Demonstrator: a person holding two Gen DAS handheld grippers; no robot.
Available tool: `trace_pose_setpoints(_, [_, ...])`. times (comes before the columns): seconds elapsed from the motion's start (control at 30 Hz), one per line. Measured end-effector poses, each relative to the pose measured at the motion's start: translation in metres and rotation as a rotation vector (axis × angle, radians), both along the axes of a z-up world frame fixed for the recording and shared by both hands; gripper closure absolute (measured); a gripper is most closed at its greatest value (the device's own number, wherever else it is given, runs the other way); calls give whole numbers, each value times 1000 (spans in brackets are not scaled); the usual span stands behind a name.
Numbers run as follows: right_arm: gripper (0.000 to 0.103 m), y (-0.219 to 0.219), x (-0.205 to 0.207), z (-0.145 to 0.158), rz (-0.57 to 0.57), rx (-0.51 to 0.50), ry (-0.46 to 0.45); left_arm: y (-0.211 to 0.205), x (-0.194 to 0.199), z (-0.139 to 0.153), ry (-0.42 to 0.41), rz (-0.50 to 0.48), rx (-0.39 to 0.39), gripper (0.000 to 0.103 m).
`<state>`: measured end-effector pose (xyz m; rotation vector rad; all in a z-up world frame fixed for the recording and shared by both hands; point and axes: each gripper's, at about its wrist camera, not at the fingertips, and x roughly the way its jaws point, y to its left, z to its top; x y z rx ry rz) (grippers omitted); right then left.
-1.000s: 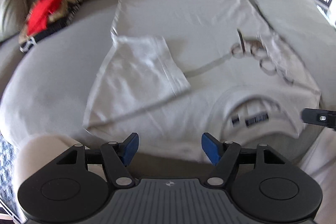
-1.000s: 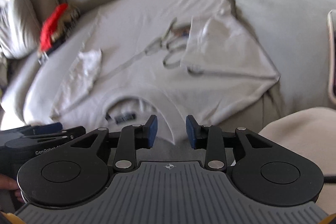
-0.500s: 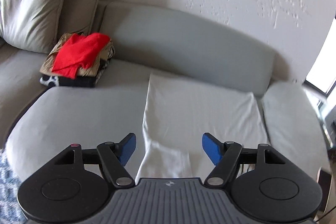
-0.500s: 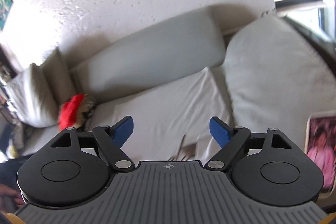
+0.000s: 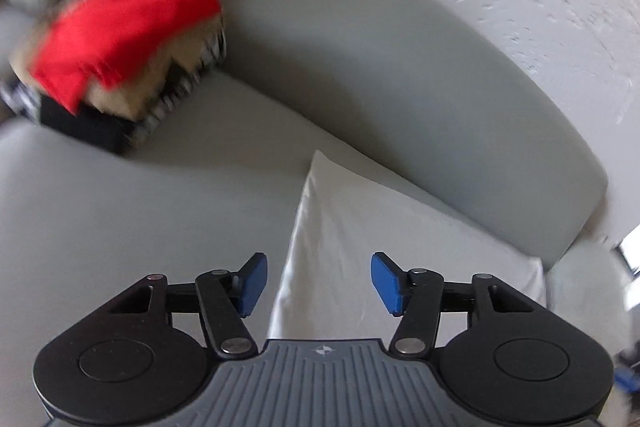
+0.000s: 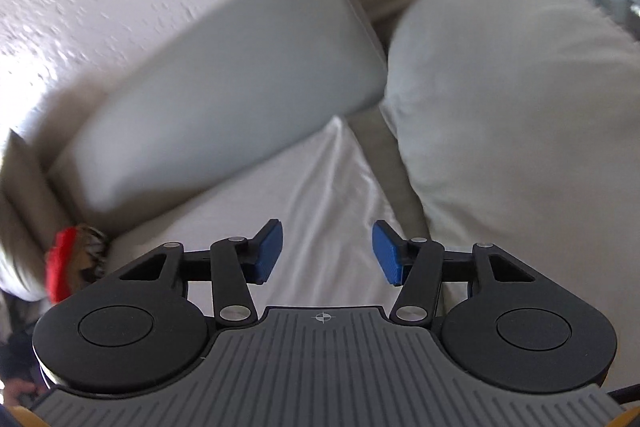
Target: Fold clothes
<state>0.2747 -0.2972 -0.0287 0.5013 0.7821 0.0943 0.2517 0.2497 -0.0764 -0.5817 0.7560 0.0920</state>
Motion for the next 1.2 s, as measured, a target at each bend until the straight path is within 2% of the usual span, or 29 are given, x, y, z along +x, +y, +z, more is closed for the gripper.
trace_pose_setpoints(0.07, [55,-10,32,-24,-6,67,13,14,24,-21,6,13,-92,49])
trace_pose_setpoints(0.2, [52,-34,99,-70,-103,217,79,26,67,-49,31,34,-133,48])
trace_pose_setpoints(0.3, [51,-45,141,-97,-166,291,121,29,95,-61,28,-1,-168,48])
trace_pose_setpoints(0.43, [53,-46,181,-109,-137,283,68,31,127,-73,15,-56,-201,48])
trace_pose_setpoints(0.53, [54,-45,205,-107,-63,269,29,36,138,-77,-1,-72,-227,47])
trace_pose_setpoints(0.57, [60,-44,211,-107,-36,252,28,38,140,-78,-10,-76,-237,46])
trace_pose_setpoints(0.77, [77,-18,228,-102,124,103,38,46,138,-80,-34,-105,-272,45])
trace_pose_setpoints(0.8, [82,-10,228,-102,139,64,33,47,137,-80,-35,-102,-272,45])
trace_pose_setpoints(0.83, [95,-3,227,-102,139,16,33,47,137,-80,-34,-95,-274,45])
trace_pose_setpoints(0.9, [97,3,224,-103,124,-23,24,49,136,-78,-35,-76,-281,45])
trace_pose_setpoints(1.03, [100,1,222,-108,83,30,37,51,138,-75,-34,-58,-271,47])
trace_pose_setpoints(1.2, [101,-2,223,-113,48,99,56,50,144,-75,-11,-66,-226,64])
